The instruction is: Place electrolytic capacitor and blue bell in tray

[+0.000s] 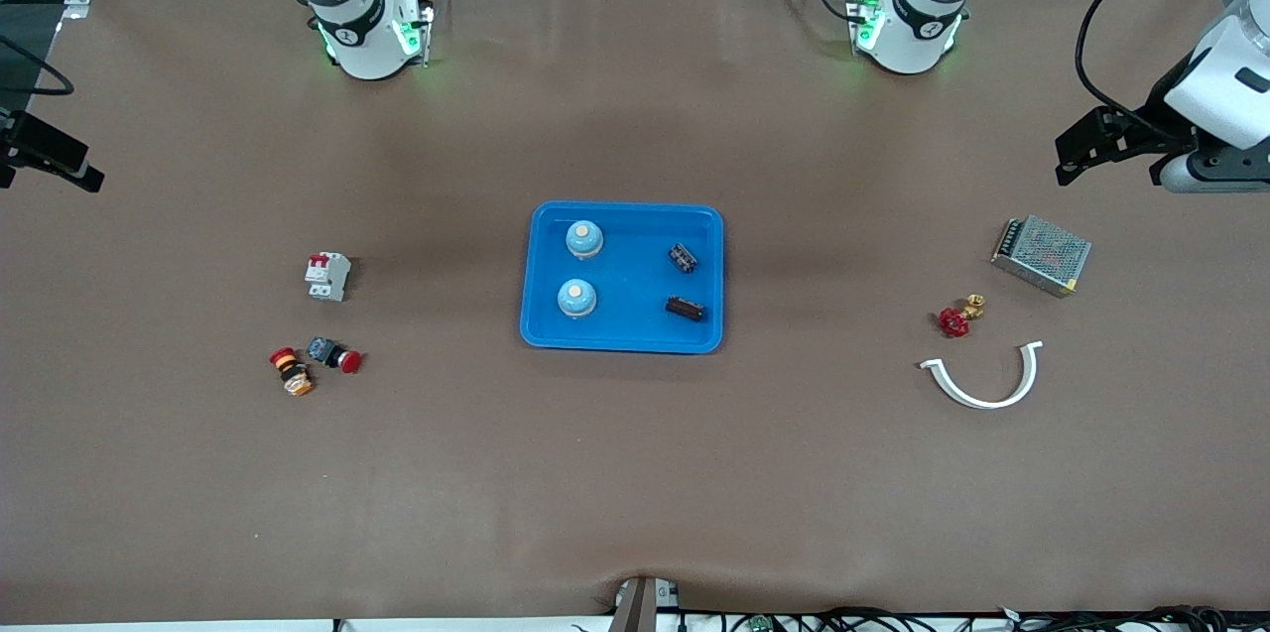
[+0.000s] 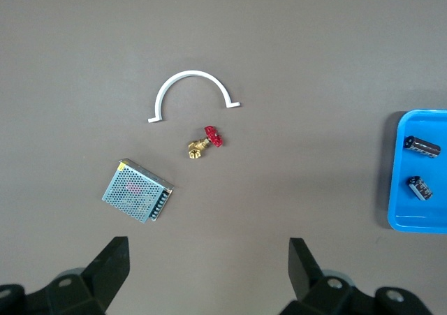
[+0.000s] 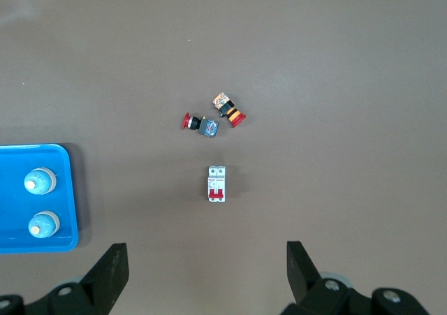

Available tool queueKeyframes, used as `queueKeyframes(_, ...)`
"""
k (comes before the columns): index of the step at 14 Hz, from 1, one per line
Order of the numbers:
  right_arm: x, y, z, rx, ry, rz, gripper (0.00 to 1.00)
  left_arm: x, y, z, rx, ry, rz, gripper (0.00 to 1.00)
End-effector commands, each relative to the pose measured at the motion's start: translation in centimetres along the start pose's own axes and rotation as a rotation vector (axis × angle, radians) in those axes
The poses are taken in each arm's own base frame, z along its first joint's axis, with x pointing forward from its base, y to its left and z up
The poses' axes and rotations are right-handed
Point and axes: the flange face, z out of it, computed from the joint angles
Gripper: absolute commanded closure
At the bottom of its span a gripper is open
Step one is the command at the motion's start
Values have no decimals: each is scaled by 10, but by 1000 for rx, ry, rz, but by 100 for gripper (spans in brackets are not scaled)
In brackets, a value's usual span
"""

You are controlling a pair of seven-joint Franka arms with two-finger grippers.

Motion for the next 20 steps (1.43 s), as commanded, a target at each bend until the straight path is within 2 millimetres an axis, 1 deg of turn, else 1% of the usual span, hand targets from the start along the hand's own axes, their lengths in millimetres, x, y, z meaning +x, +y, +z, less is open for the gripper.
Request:
queueKeyframes(1, 1, -1, -5, 15, 11, 20, 0, -1, -3, -7, 2, 10, 15, 0)
queueKeyframes(7, 1, -8, -8, 34, 22, 55, 0, -1, -4, -8, 0, 11, 14, 0)
queueKeyframes(10, 1, -21, -5, 18, 18, 16, 0, -2, -5, -10, 0, 14, 14, 0)
queueKeyframes(12, 0, -16, -5, 28, 12, 24, 0, -2, -4, -10, 2, 14, 15, 0)
queueKeyframes(15, -3, -22, -6, 15, 3, 18, 0, -2, -3, -10, 0, 14, 18, 0)
queueKeyframes(20, -2, -18, -7, -8, 11, 16, 0, -2, -3, -11, 0, 16, 21, 0)
